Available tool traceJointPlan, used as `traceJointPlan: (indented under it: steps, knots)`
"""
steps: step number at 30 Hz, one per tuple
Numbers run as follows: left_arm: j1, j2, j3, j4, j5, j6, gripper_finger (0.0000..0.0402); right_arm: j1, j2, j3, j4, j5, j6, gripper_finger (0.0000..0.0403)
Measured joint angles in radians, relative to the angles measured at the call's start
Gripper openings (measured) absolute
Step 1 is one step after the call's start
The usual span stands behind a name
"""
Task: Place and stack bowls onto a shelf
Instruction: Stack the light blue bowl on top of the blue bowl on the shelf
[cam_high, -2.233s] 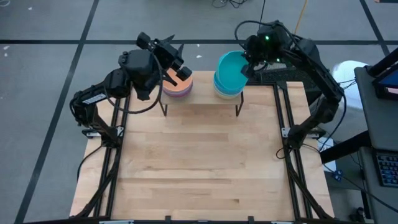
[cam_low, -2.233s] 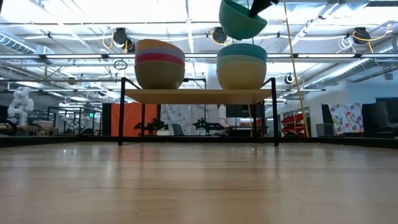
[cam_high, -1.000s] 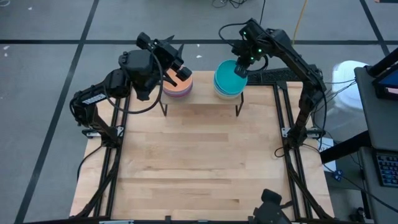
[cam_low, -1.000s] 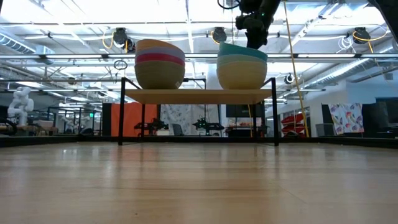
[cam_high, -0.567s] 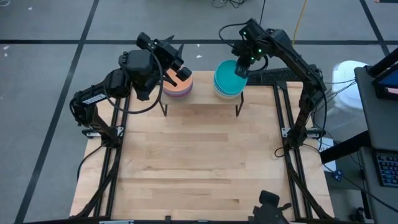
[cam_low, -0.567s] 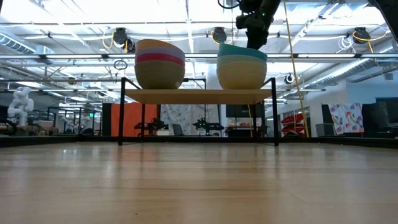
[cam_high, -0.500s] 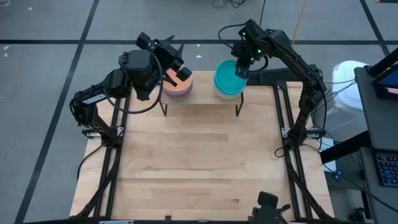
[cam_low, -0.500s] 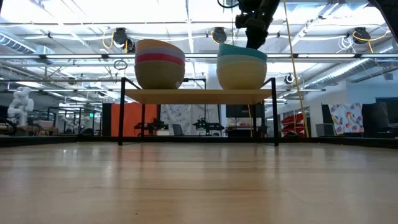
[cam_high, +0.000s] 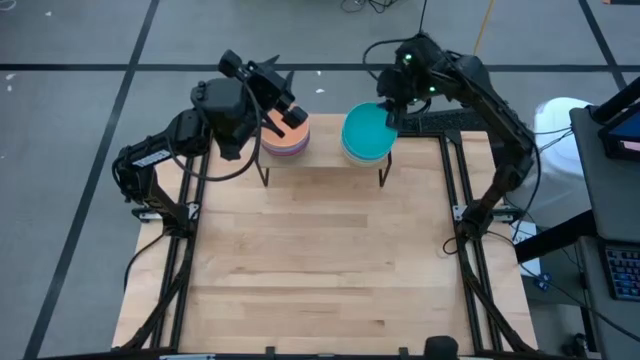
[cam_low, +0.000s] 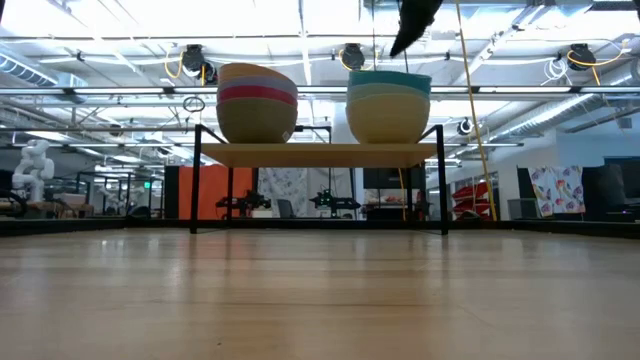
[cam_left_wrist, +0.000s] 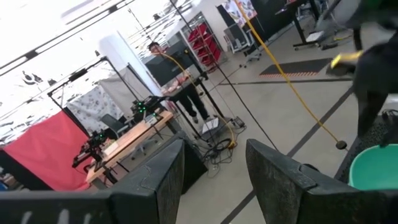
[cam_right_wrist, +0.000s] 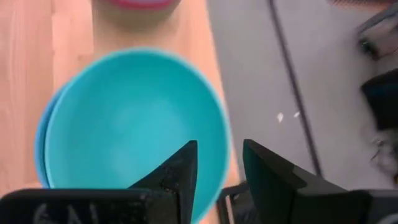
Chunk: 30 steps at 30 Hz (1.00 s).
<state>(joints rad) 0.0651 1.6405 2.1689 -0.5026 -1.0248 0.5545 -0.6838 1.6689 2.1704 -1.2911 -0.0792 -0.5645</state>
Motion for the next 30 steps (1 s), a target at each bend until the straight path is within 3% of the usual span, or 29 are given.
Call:
traceJointPlan:
  steps: [7, 14, 30]
  knots:
    - [0.011, 0.000, 0.000, -0.004, 0.000, 0.000, 0.0177, 0.005, -0.053, 0.000, 0.119, 0.000, 0.000, 0.0108]
    - [0.020, 0.000, 0.000, -0.004, 0.000, 0.000, 0.0177, 0.005, -0.054, -0.033, 0.147, 0.000, 0.001, 0.0008]
    - [0.048, 0.000, -0.001, -0.109, -0.062, -0.045, 0.0177, 0.005, -0.053, -0.259, 0.362, -0.001, -0.027, 0.0000]
